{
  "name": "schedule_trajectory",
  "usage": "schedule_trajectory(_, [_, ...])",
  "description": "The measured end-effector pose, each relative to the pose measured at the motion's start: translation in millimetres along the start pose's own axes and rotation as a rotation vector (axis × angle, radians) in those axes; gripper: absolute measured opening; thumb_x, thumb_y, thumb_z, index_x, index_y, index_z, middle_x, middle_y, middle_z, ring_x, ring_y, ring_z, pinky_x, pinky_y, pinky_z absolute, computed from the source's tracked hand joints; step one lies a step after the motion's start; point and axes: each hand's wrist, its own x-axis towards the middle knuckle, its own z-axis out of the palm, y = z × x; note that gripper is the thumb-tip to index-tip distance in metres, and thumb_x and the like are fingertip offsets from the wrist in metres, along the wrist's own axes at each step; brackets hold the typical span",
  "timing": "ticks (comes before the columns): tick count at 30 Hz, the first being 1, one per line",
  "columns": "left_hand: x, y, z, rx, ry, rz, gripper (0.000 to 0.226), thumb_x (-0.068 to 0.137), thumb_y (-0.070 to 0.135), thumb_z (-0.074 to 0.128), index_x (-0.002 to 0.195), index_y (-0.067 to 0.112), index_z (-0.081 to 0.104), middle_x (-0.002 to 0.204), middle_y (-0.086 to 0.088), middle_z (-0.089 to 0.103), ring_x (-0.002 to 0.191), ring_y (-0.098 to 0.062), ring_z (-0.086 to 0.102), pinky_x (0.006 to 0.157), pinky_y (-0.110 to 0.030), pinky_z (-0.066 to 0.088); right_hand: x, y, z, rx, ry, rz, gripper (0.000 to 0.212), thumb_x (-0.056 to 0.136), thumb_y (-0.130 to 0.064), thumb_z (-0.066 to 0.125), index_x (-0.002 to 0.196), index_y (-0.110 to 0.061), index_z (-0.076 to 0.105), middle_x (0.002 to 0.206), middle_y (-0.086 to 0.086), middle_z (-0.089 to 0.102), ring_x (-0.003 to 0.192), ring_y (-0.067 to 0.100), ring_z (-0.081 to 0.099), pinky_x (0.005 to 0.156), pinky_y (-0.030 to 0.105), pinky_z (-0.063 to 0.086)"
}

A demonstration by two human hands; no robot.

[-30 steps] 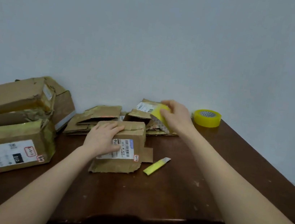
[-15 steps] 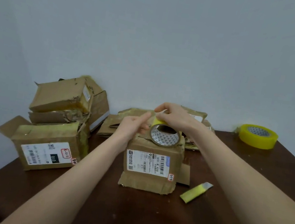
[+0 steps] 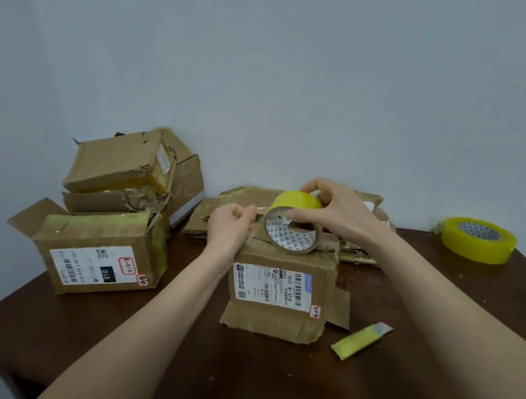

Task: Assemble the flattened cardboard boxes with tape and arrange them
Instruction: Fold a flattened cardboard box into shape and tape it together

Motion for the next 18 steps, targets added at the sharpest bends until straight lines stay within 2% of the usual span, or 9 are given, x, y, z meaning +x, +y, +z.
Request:
schedule_trajectory(1, [2, -1, -3, -0.005, 0.018, -0.024, 0.033, 0.090, 0.025, 0.058, 0.061, 0.014, 0.050, 0.062, -0.002, 0.054, 0.063, -0.019, 0.050, 0.067, -0.033, 0.044, 2, -2, 0, -0.069, 0.023, -0.018, 0.040, 0.072, -0.044, 0.079, 0.105, -0.029, 0.063, 0.092, -0.007, 0.062, 0.086, 0.013, 0.058, 0.070, 0.027, 0.045])
schedule_trajectory(3, [6, -5, -10, -0.076, 0.051, -0.101, 0.032, 0.090, 0.023, 0.057, 0.062, 0.013, 0.046, 0.061, -0.004, 0.047, 0.056, -0.018, 0.046, 0.061, -0.030, 0.038, 4, -2, -3, -0.266, 0.027, -0.040, 0.047, 0.072, -0.054, 0.074, 0.113, -0.035, 0.065, 0.110, -0.012, 0.063, 0.104, 0.011, 0.056, 0.086, 0.031, 0.047])
schedule_trajectory(5, [7, -14, -15, -0.053, 0.055, -0.148, 0.032, 0.092, 0.023, 0.056, 0.064, 0.011, 0.045, 0.060, -0.005, 0.046, 0.050, -0.017, 0.046, 0.060, -0.029, 0.039, 4, 0, -5, -0.322, -0.006, -0.032, 0.054, 0.070, -0.060, 0.072, 0.118, -0.036, 0.065, 0.119, -0.012, 0.061, 0.113, 0.011, 0.053, 0.097, 0.037, 0.046])
schedule_trajectory(9, [2, -30, -16, -0.087, 0.009, -0.214, 0.038, 0.094, 0.022, 0.056, 0.059, 0.011, 0.046, 0.056, -0.002, 0.043, 0.049, -0.015, 0.041, 0.055, -0.027, 0.038, 7, 1, -1, -0.295, -0.058, -0.036, 0.056, 0.067, -0.061, 0.073, 0.116, -0.035, 0.067, 0.122, -0.006, 0.063, 0.111, 0.016, 0.056, 0.096, 0.040, 0.049])
schedule_trajectory(12, [1, -38, -15, -0.146, -0.045, -0.282, 0.029, 0.095, 0.020, 0.056, 0.069, 0.008, 0.055, 0.058, -0.001, 0.043, 0.052, -0.014, 0.039, 0.049, -0.026, 0.036, 9, -1, 3, -0.303, -0.073, -0.039, 0.054, 0.069, -0.058, 0.074, 0.117, -0.036, 0.066, 0.122, -0.005, 0.063, 0.110, 0.015, 0.055, 0.095, 0.036, 0.048])
schedule_trajectory(15, [-2, -44, -10, -0.171, -0.193, -0.408, 0.031, 0.096, 0.026, 0.055, 0.068, 0.012, 0.052, 0.057, -0.001, 0.043, 0.049, -0.012, 0.037, 0.043, -0.023, 0.031, 9, -2, 10, -0.331, -0.067, -0.043, 0.051, 0.071, -0.057, 0.073, 0.118, -0.039, 0.064, 0.121, -0.007, 0.061, 0.107, 0.014, 0.053, 0.090, 0.032, 0.046])
schedule_trajectory(17, [-5, -44, -11, -0.046, -0.299, -0.445, 0.033, 0.096, 0.038, 0.052, 0.074, 0.013, 0.051, 0.057, -0.002, 0.042, 0.046, -0.012, 0.036, 0.040, -0.019, 0.028, 8, -3, 14, -0.350, -0.056, -0.053, 0.052, 0.072, -0.056, 0.072, 0.120, -0.038, 0.063, 0.122, -0.006, 0.061, 0.108, 0.015, 0.053, 0.087, 0.031, 0.045])
schedule_trajectory(18, [-6, -45, -13, 0.069, -0.353, -0.459, 0.033, 0.096, 0.045, 0.048, 0.085, 0.014, 0.055, 0.058, -0.002, 0.043, 0.046, -0.012, 0.037, 0.039, -0.018, 0.029, 9, -2, 14, -0.355, -0.043, -0.048, 0.052, 0.072, -0.056, 0.071, 0.120, -0.037, 0.063, 0.123, -0.005, 0.061, 0.109, 0.016, 0.053, 0.086, 0.030, 0.044])
